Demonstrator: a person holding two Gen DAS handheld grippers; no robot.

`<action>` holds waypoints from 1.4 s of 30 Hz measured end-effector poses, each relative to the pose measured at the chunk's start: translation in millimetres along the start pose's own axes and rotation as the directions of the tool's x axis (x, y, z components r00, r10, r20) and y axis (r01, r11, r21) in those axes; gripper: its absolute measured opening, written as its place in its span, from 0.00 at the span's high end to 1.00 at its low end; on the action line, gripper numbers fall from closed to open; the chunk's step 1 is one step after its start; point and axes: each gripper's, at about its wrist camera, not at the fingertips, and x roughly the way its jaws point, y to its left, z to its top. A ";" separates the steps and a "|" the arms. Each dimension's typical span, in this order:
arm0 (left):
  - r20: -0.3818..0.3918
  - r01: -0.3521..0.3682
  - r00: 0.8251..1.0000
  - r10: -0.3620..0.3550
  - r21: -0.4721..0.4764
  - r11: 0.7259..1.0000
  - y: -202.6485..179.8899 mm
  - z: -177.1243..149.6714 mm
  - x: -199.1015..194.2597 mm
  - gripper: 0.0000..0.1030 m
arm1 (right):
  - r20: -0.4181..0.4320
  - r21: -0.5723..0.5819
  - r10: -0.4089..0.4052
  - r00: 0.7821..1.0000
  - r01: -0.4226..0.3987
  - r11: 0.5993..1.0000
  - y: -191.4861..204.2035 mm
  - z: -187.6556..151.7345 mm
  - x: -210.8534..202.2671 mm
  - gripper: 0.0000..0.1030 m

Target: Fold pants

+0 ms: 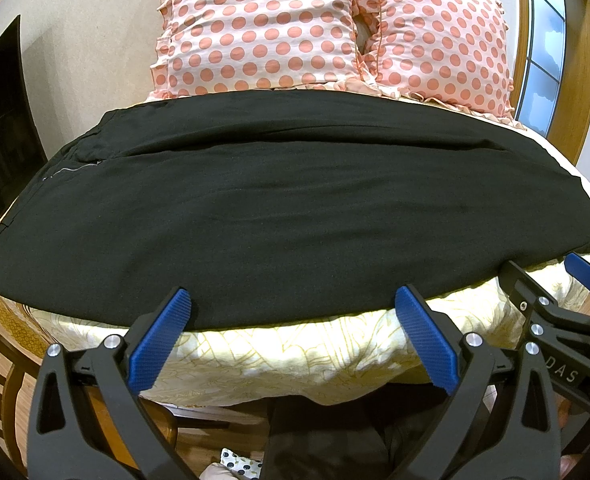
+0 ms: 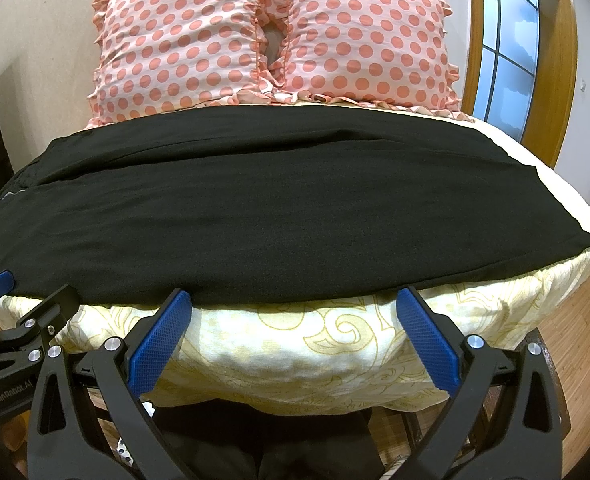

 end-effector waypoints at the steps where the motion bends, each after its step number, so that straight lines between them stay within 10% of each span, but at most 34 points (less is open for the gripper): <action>1: -0.002 0.000 1.000 0.000 0.000 1.000 -1.4 0.1 -1.0 0.02 | -0.001 0.000 0.000 1.000 0.000 1.000 -0.2 -0.1 -0.1 0.01; 25: 0.007 -0.107 0.994 0.106 0.042 0.993 -2.8 23.5 -16.2 0.02 | 0.057 -0.034 0.119 0.991 -0.117 0.993 -33.2 15.7 -23.5 0.01; 35: 0.022 0.001 1.000 0.002 -0.142 0.990 39.7 52.8 -7.8 0.02 | 0.099 0.192 -0.099 0.990 0.078 0.978 -139.6 112.3 2.4 0.01; 42: 0.036 -0.102 0.993 0.111 -0.196 0.975 70.2 67.6 6.9 0.02 | -0.054 0.324 -0.244 0.968 0.248 0.913 -211.5 192.2 92.5 0.06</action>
